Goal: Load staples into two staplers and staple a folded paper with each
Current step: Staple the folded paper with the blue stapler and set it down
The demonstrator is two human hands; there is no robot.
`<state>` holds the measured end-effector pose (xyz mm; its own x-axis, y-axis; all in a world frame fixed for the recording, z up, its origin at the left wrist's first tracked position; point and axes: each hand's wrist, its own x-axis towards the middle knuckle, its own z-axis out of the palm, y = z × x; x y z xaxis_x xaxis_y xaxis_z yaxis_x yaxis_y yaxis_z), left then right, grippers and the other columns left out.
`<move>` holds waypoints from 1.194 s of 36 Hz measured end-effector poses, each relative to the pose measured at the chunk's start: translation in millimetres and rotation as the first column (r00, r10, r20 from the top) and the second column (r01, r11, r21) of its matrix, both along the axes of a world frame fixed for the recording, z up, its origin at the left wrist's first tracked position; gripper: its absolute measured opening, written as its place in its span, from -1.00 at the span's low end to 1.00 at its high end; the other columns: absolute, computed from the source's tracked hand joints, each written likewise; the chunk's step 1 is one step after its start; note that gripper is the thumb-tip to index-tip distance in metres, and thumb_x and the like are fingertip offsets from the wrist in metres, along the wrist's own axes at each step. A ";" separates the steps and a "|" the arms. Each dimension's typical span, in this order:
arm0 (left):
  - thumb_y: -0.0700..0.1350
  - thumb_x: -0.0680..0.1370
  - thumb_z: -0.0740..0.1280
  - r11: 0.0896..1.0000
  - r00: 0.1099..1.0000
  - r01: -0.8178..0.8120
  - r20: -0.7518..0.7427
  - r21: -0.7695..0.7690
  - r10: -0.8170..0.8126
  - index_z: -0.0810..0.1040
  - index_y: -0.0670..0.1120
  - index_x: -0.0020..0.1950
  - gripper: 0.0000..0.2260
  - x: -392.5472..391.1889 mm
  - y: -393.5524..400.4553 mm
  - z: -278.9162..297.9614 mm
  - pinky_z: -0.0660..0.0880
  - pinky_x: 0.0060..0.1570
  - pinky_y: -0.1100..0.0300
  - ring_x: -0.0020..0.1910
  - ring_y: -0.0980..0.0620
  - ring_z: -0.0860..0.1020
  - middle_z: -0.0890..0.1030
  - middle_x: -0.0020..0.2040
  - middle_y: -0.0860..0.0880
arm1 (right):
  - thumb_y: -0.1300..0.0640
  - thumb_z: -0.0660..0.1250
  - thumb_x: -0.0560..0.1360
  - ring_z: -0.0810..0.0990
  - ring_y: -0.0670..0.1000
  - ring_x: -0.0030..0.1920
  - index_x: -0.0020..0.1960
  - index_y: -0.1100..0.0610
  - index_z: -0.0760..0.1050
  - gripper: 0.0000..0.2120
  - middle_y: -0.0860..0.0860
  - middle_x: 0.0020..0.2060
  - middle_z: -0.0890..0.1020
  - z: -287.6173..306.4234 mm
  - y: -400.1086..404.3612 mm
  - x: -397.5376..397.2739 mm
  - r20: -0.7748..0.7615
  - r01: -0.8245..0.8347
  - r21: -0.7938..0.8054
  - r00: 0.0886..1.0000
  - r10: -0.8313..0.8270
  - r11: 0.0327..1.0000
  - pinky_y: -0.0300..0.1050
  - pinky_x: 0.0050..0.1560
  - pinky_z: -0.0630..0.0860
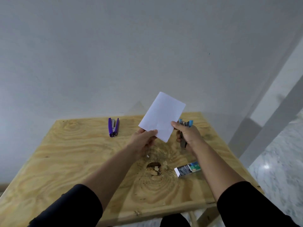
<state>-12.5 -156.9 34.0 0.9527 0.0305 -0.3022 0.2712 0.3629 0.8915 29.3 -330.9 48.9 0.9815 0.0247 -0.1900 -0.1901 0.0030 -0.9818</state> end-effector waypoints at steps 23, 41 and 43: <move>-0.26 0.55 0.24 0.981 0.965 0.055 0.243 0.187 -0.100 0.50 -0.09 0.00 -0.89 -39.3 63.2 50.7 0.54 -0.38 0.23 -0.33 0.04 0.61 0.64 -0.28 -0.03 | 0.37 0.37 0.41 0.43 -0.13 -0.56 -0.36 0.19 0.49 -0.80 0.00 -0.55 0.50 34.0 24.5 -30.4 0.054 -0.262 0.199 0.965 0.256 0.944 -0.31 -0.59 0.29; -0.26 0.59 0.14 0.997 0.956 0.060 0.284 0.040 -0.069 0.54 -0.01 -0.23 -0.71 -44.4 58.7 47.4 0.40 -0.55 0.27 -0.41 0.03 0.46 0.52 -0.31 -0.04 | 0.45 0.30 0.39 0.34 0.02 -0.51 -0.42 0.18 0.43 -0.72 0.09 -0.56 0.40 43.4 39.5 -33.5 0.204 -0.177 0.191 0.969 0.137 0.966 -0.17 -0.40 0.24; -0.28 0.58 0.11 0.996 0.952 0.078 0.292 0.045 -0.088 0.55 0.00 -0.29 -0.64 -42.8 61.4 50.7 0.39 -0.55 0.28 -0.40 0.01 0.44 0.51 -0.28 -0.06 | 0.43 0.26 0.44 0.37 0.06 -0.38 -0.36 0.20 0.52 -0.75 0.15 -0.45 0.44 46.0 37.3 -34.5 0.213 -0.250 0.260 0.957 0.197 0.933 -0.10 -0.30 0.26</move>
